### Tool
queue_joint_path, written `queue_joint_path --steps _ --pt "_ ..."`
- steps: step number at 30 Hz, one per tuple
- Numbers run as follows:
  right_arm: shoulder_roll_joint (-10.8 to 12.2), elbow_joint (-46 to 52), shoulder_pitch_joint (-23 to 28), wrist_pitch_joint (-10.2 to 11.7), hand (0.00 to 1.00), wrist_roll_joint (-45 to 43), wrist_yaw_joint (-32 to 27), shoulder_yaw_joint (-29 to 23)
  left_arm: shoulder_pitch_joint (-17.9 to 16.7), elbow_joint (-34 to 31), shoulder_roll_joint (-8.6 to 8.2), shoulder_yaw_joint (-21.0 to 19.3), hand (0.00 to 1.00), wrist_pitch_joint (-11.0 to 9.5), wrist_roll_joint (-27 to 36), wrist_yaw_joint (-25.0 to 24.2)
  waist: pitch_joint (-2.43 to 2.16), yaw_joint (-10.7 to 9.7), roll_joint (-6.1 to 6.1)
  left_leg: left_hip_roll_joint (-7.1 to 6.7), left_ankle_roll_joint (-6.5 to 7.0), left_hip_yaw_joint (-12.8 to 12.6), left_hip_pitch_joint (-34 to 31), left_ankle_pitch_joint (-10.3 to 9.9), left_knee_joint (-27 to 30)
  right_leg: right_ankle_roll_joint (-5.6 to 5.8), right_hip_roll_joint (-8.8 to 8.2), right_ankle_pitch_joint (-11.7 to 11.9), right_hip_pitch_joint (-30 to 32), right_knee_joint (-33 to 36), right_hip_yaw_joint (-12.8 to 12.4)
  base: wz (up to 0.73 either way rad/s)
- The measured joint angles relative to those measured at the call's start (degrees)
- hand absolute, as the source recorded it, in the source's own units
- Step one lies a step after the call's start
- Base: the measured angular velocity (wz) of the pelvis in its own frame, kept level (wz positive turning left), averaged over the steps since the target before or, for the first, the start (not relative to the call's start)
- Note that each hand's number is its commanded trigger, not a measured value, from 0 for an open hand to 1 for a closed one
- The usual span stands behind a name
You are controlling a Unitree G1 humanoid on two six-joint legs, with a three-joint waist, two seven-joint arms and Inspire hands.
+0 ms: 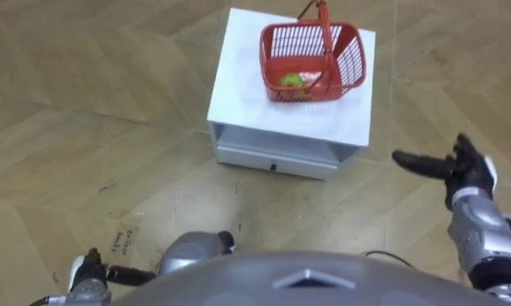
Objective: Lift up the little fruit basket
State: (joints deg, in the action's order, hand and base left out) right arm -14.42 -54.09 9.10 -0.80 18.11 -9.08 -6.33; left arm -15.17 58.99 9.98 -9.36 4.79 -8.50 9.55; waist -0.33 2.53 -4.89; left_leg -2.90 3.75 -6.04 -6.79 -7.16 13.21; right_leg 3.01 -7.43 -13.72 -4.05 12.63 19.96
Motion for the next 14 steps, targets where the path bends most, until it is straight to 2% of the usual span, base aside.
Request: queue_joint_path --steps 3,10,14 --pt "1.2 -6.2 2.1 -0.1 0.0 -2.5 0.5 0.0 -0.7 0.7 -1.1 0.0 0.0 -0.1 0.0 -0.1 0.04 -0.9 0.61 -0.02 -0.09 0.0 0.1 -0.1 -0.1 0.0 0.0 0.0 0.0 0.0 -0.2 -0.05" --pt "3.7 -14.4 2.2 -0.5 0.0 -2.9 3.4 0.9 -0.5 0.9 -1.77 0.3 0.0 -0.3 -0.1 -0.1 0.55 -0.9 0.63 0.09 -0.16 0.3 0.1 -0.1 0.4 -0.04 0.17 0.0 -0.3 0.0 0.1 0.02" --pt "4.8 -15.4 1.3 -2.4 0.0 -7.0 4.3 1.4 0.1 1.8 -1.86 0.7 0.0 0.8 -0.1 -0.1 0.66 -1.1 0.82 0.04 -0.16 0.5 0.5 -0.2 0.5 -0.05 0.26 0.0 -1.0 -0.2 0.2 0.01"
